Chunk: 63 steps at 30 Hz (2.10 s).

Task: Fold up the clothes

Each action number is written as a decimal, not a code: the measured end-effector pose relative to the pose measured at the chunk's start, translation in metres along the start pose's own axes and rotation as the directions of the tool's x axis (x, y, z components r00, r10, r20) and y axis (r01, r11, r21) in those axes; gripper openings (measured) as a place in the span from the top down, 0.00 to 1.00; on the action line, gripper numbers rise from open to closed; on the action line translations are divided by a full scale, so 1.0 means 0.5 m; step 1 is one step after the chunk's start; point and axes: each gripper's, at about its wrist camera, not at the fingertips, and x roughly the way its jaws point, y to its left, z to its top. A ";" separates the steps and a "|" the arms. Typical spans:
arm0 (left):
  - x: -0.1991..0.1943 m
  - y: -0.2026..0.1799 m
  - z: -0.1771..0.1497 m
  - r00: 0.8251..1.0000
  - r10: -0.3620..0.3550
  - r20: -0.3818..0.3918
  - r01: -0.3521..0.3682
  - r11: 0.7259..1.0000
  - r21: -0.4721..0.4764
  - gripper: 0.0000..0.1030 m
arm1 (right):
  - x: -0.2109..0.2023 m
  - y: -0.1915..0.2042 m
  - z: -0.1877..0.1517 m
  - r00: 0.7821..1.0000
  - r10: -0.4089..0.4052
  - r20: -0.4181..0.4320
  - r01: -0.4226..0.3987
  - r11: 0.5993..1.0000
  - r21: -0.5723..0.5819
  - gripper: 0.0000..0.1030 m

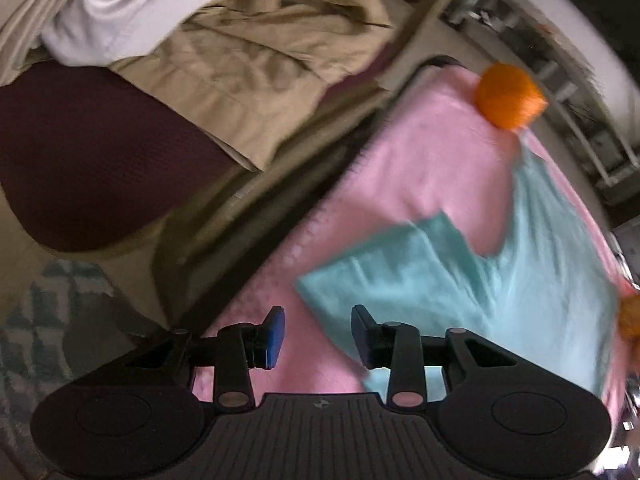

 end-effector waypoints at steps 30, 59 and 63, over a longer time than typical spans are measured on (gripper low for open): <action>-0.111 -0.364 -0.342 0.913 -0.358 0.196 -0.009 0.462 0.887 0.98 | -0.031 -0.073 0.019 0.992 -0.117 0.041 0.111 0.984 0.138 0.53; -0.018 -0.114 -0.134 0.969 -0.216 -0.117 0.239 0.939 0.246 0.97 | -0.035 -0.097 0.035 0.990 -0.135 0.049 0.126 0.979 0.160 0.49; -0.016 -0.107 -0.139 0.992 -0.105 -0.075 0.122 0.952 0.279 0.95 | -0.033 -0.096 0.035 0.989 -0.141 0.040 0.134 0.979 0.152 0.49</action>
